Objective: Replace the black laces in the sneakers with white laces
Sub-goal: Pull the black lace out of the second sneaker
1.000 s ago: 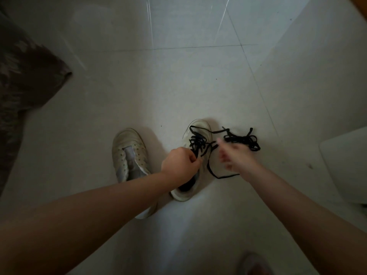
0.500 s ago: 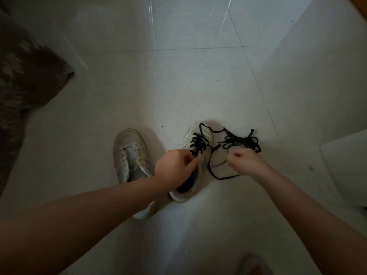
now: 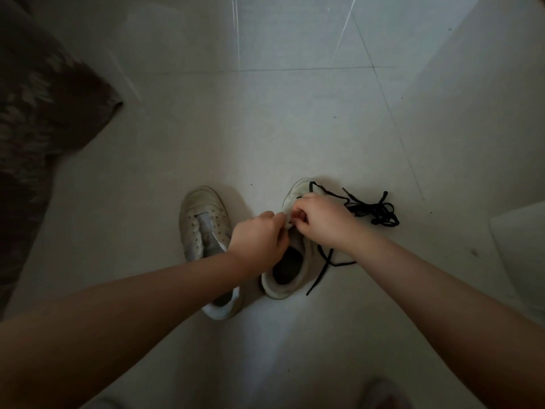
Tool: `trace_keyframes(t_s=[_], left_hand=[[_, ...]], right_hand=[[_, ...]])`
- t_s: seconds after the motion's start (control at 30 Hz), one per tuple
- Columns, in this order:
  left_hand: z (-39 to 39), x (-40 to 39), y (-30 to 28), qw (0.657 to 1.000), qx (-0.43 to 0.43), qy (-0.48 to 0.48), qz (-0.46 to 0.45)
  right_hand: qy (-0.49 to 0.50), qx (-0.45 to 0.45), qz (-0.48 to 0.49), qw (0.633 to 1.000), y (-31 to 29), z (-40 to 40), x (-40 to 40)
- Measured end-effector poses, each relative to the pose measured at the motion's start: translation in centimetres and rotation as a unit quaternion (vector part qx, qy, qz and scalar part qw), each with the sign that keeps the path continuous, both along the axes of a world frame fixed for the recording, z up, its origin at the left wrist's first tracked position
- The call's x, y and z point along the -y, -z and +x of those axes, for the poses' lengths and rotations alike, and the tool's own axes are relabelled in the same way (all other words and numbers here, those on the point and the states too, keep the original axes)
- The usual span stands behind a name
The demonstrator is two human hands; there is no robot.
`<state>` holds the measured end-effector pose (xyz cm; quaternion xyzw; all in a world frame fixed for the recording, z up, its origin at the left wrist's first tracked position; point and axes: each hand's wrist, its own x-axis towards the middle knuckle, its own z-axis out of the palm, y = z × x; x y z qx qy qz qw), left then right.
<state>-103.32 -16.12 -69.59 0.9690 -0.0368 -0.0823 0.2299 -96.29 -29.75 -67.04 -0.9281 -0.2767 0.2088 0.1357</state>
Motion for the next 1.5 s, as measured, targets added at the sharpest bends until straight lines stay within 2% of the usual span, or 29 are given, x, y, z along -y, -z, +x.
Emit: trace_keyframes(t_s=[0.13,0.2,0.33,0.5,0.6,0.67,0.77,0.8,0.9,0.97,1.03,1.1,1.17,1.3,1.43,1.5], left_hand=[[-0.1,-0.1,-0.2,1.000,-0.011,0.014,0.005],[-0.2,-0.2,-0.3,1.000,-0.018,0.011,-0.003],[-0.2,-0.7,-0.3,1.000,-0.013,0.005,-0.018],[-0.6,-1.3,0.0,0.999,-0.018,-0.007,-0.049],[-0.7,-1.1,0.0,0.998,-0.006,-0.011,-0.062],[-0.7,-1.1,0.0,0.998,-0.004,-0.008,-0.068],[-0.8,-1.0,0.0,0.997,-0.017,0.000,-0.075],[-0.8,-1.0,0.0,0.997,-0.024,0.006,-0.076],[-0.5,-0.8,-0.3,0.997,-0.032,0.006,-0.075],[-0.2,-0.9,-0.6,0.996,-0.029,-0.008,-0.082],[-0.1,-1.0,-0.7,0.996,-0.029,-0.011,-0.083],[0.0,-1.0,-0.7,0.996,-0.028,-0.014,-0.084],[0.0,-1.0,-0.8,0.996,-0.032,-0.013,-0.086],[0.0,-0.5,-1.0,0.997,-0.044,0.026,-0.063],[0.0,-0.5,-1.1,0.995,-0.046,0.005,-0.089],[-0.3,-0.9,-1.0,0.995,-0.047,0.005,-0.087]], right_hand=[[-0.109,0.036,-0.112,0.987,-0.1,0.3,-0.8],[-0.131,0.039,-0.121,0.983,0.0,0.3,-0.7],[-0.072,0.024,-0.052,0.996,0.1,0.7,1.2],[0.014,-0.047,0.010,0.999,-1.0,1.3,2.2],[-0.020,-0.079,-0.033,0.996,-0.8,0.1,0.6],[-0.005,-0.043,-0.050,0.998,-0.2,-0.5,0.1],[0.017,-0.023,-0.008,1.000,0.0,-0.5,0.4],[-0.005,-0.006,-0.012,1.000,-0.1,-0.4,0.5],[-0.148,0.135,-0.063,0.978,-0.9,-0.1,0.2],[-0.174,0.180,-0.084,0.964,-1.1,0.0,0.1],[-0.112,0.133,-0.040,0.984,-1.0,0.3,0.4],[-0.008,0.020,0.006,1.000,-1.3,0.5,0.5],[0.004,-0.042,0.025,0.999,-1.3,0.7,0.2],[-0.056,-0.052,-0.097,0.992,-0.8,1.4,-0.9],[-0.219,0.053,-0.213,0.951,-0.9,0.9,-1.6],[-0.234,0.086,-0.221,0.943,-1.3,1.3,-1.2]])
